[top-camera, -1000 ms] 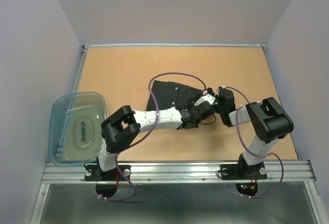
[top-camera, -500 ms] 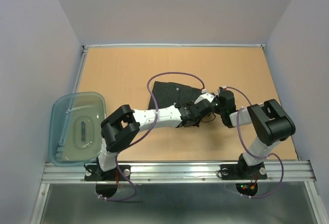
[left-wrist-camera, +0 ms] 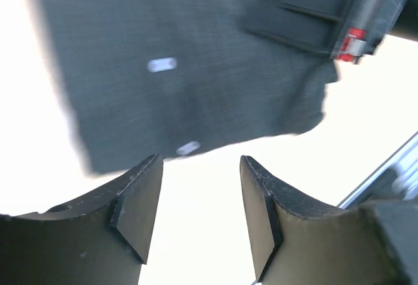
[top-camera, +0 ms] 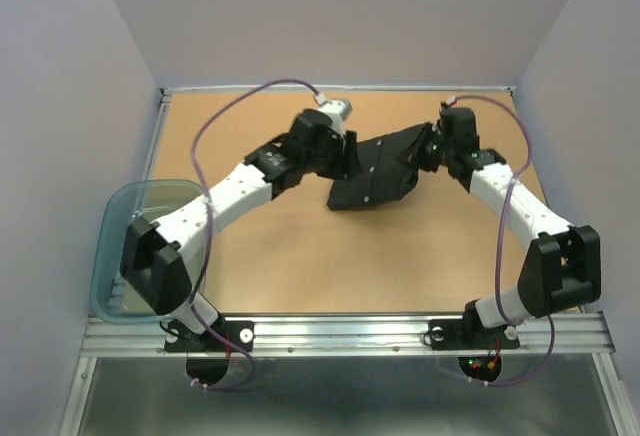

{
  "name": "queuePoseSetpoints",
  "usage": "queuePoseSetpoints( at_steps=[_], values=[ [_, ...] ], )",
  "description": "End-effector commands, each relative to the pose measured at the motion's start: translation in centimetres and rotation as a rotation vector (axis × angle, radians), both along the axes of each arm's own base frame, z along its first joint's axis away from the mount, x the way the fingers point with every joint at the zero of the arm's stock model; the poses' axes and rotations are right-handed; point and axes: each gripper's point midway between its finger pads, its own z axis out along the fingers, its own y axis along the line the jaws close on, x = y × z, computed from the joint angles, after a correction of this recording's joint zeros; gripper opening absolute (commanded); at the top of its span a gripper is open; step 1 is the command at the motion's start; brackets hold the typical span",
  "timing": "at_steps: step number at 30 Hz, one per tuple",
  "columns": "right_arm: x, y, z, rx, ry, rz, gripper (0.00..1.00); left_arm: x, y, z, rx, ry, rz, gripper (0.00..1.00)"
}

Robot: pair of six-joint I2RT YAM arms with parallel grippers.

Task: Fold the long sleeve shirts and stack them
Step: Neatly place the folded shirt to the corner

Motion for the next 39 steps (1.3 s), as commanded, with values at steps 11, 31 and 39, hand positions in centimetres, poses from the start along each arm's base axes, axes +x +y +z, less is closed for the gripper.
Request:
queuePoseSetpoints(
  at_steps=[11,31,39],
  values=[
    [-0.8,-15.4,15.7,-0.995,0.116,-0.135,0.01,1.8,10.4,4.3,-0.06,-0.07,0.08,0.62],
    [-1.5,8.3,-6.7,-1.367,0.246,0.406,0.01,-3.4,14.8,-1.4,-0.064,0.057,0.188,0.62],
    [-4.7,13.7,-10.1,-1.275,0.253,0.531,0.1,-4.8,16.6,-0.4,-0.113,0.01,0.273,0.62]
  ],
)
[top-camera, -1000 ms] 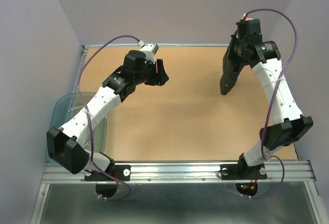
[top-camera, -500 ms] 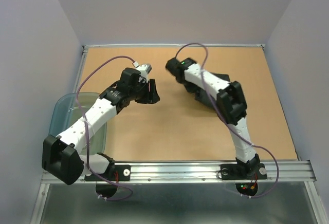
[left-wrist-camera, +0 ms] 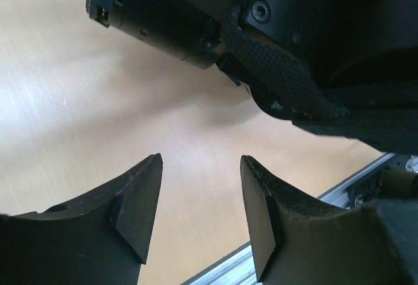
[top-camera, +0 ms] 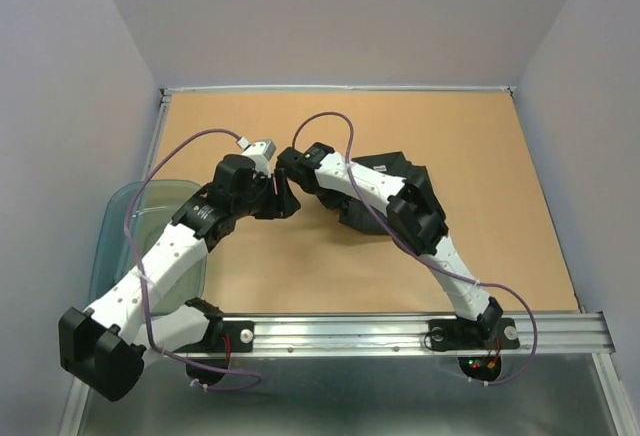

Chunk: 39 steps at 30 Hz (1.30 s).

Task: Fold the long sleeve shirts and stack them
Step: Neatly place the folded shirt to the corner

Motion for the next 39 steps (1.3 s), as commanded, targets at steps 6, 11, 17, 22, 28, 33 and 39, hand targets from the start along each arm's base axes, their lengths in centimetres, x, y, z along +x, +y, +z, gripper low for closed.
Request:
queuePoseSetpoints(
  at_steps=[6,11,17,22,28,33,39],
  values=[
    [-3.0,7.9,-0.3,0.256,0.073,0.073,0.46,-0.9,3.5,1.9,-0.062,-0.077,0.214,0.61],
    [-3.6,10.3,3.5,0.423,0.07,0.143,0.77,-2.3,3.5,1.7,-0.103,-0.075,0.195,0.66],
    [-3.4,9.0,11.1,0.592,-0.063,0.163,0.92,-3.1,3.2,0.5,-0.143,-0.011,0.214,0.73],
    [-2.4,1.5,12.2,0.66,-0.126,0.009,0.92,-2.7,2.7,-0.5,-0.156,0.059,0.247,0.84],
    [-0.7,-7.6,15.8,0.895,-0.278,-0.184,0.93,-0.4,0.2,-1.6,-0.232,0.119,0.254,0.83],
    [0.4,-14.0,13.6,0.961,-0.328,-0.337,0.86,2.5,-2.1,-3.0,-0.196,0.155,0.247,0.76],
    [1.0,-14.6,11.3,0.94,-0.337,-0.372,0.81,6.8,-5.1,-4.4,-0.152,0.176,0.252,0.69]
  ],
)
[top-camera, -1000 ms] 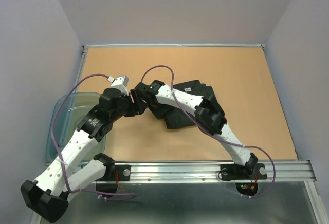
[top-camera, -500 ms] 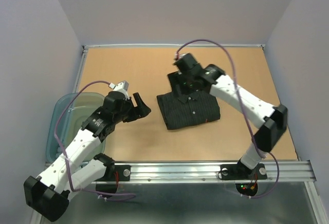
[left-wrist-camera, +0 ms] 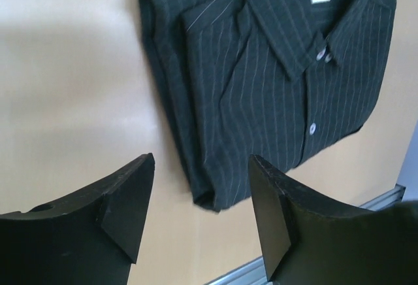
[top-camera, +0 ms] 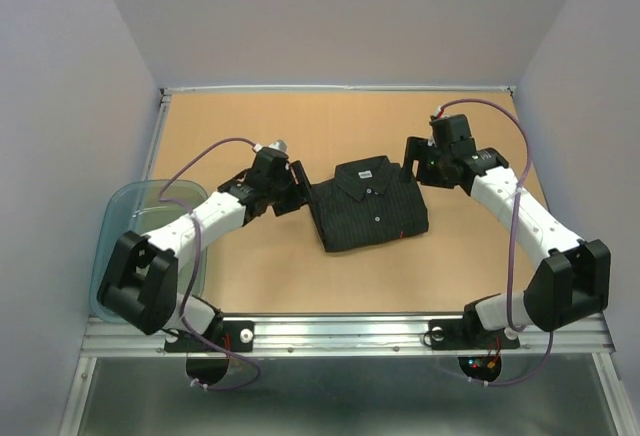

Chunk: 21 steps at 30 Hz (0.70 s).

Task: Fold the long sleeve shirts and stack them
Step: Neatly place the folded shirt to the corner

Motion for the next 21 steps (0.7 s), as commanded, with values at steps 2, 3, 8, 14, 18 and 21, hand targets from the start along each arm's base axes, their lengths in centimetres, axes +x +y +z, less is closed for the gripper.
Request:
queuePoseSetpoints(
  at_steps=[2,3,8,14,18,21],
  values=[
    [1.9,0.9,0.4,0.062,-0.083,0.0,0.8,4.1,-2.9,1.6,-0.031,-0.081,0.006,0.66],
    [2.0,0.8,0.6,0.068,-0.091,-0.003,0.8,4.7,-3.3,0.9,-0.021,-0.066,0.005,0.65],
    [2.2,0.5,1.2,0.069,-0.114,0.0,0.8,6.1,-4.1,-1.4,0.025,-0.034,0.001,0.56],
    [2.2,0.4,-0.4,0.071,-0.09,0.0,0.8,7.3,-4.5,-4.0,0.077,0.002,0.003,0.52],
    [2.2,0.3,-0.9,0.073,-0.089,-0.005,0.8,7.2,-4.3,-5.7,0.106,0.03,0.002,0.43],
    [2.4,0.2,-1.0,0.075,-0.09,-0.011,0.79,6.7,-4.0,-6.6,0.12,0.043,0.002,0.37]
  ],
)
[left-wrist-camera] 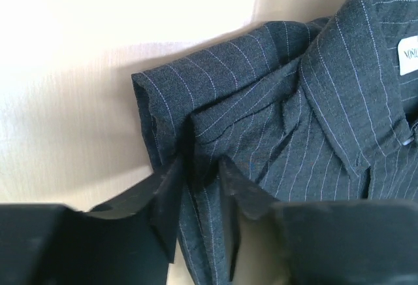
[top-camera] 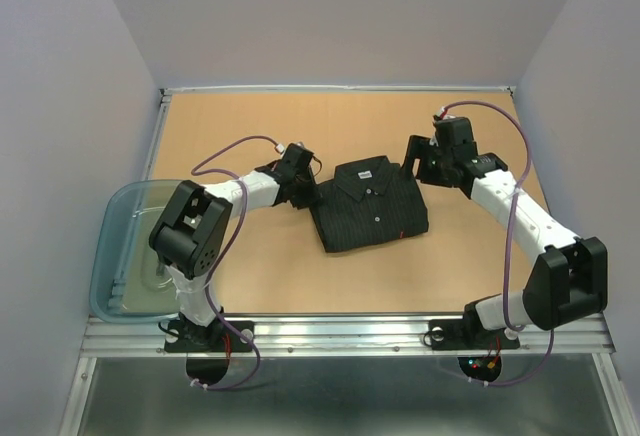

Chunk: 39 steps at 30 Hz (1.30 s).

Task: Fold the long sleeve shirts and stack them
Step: Neatly place the folded shirt to the corner

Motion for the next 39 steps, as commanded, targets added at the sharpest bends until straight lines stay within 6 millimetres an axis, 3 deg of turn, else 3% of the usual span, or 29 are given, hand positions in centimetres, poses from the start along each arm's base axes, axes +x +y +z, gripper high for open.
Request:
queuePoseSetpoints(
  at_steps=[1,3,4,7,12,16,20,26,36,39],
  values=[
    [1.1,0.0,0.3,0.025,-0.047,-0.01,0.79,0.8,-0.3,1.0,-0.001,-0.056,-0.007,0.27],
    [1.4,0.4,0.1,0.055,-0.035,-0.005,0.79,0.3,0.1,0.6,0.004,-0.05,-0.006,0.22],
    [1.5,0.5,0.0,0.066,-0.032,-0.006,0.79,0.1,0.2,0.4,0.007,-0.048,-0.009,0.12],
    [2.5,0.7,0.0,0.118,-0.032,-0.01,0.79,-0.5,0.7,0.2,0.016,-0.056,-0.019,0.0],
    [5.1,-0.5,0.5,0.144,-0.045,-0.019,0.69,-1.0,1.4,0.6,0.028,-0.086,-0.037,0.0],
    [7.4,-0.5,0.8,0.148,-0.053,0.016,0.56,-1.1,1.4,1.1,0.028,-0.104,-0.061,0.0],
    [9.2,-0.1,-1.1,0.135,-0.022,0.053,0.46,-1.4,1.4,1.4,0.028,-0.11,-0.079,0.0],
    [9.5,1.9,-2.5,0.2,0.015,0.155,0.44,-1.7,1.6,1.7,0.025,-0.118,-0.084,0.0],
    [10.0,2.4,-6.0,0.203,0.07,0.191,0.45,-1.4,1.6,2.7,0.018,-0.149,-0.084,0.0],
    [10.0,2.5,-6.5,0.201,0.072,0.199,0.43,-1.7,1.9,3.1,0.017,-0.164,-0.074,0.06]
  ],
)
